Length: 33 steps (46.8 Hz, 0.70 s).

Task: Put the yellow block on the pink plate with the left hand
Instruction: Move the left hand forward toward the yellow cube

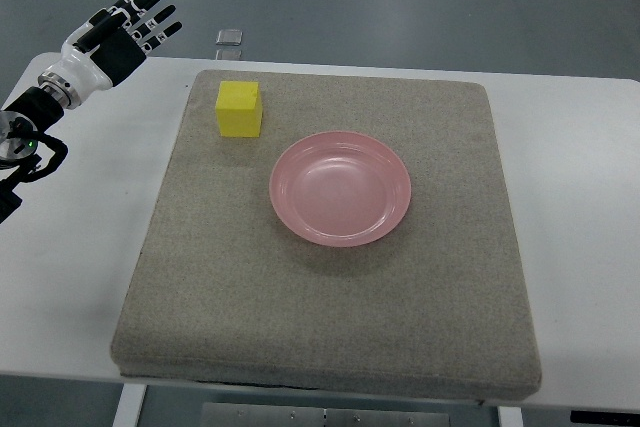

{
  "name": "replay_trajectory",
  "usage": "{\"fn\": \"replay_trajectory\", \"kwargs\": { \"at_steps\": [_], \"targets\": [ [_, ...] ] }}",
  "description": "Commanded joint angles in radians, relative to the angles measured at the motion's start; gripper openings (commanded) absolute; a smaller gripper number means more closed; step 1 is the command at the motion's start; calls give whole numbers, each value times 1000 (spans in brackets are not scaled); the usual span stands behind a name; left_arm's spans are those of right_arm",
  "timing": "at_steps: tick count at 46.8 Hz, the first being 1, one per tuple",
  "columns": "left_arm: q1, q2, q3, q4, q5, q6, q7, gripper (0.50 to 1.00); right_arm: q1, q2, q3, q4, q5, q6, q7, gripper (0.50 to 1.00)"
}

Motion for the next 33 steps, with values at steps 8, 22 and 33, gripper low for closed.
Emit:
{"fn": "replay_trajectory", "kwargs": {
  "at_steps": [8,22,33],
  "targets": [
    [-5,-5,6,5,4,3,3,996,0,0,-1,0,0,0,0,924],
    [-28,5,6,48,5,1,3,996,0,0,-1,-1,0,0,0,924],
    [-71,6,33,59,152,-5,-2,996,0,0,-1,0,0,0,0,924]
  ]
}}
